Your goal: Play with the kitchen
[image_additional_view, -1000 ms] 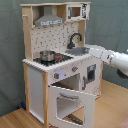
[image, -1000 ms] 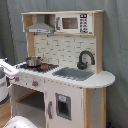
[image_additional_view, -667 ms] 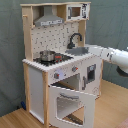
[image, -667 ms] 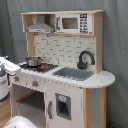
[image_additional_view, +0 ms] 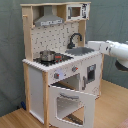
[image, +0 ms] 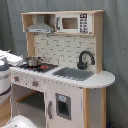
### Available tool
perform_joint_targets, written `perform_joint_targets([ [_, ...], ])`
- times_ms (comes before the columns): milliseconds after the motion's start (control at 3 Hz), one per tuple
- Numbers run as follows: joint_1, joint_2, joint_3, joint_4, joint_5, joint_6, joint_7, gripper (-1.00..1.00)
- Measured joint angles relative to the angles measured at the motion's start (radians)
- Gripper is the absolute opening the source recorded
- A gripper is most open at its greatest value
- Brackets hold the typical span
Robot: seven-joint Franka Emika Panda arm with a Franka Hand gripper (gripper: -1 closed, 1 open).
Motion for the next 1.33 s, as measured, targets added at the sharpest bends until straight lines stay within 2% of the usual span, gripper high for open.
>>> perform_joint_targets([
  [667, -0.039, 0.066, -0.085, 0.043, 0.000, 0.008, -0.190, 1.00],
  [1333, -0.072, 0.151, -0.162, 0.043, 0.000, 0.031, -0.371, 1.00],
])
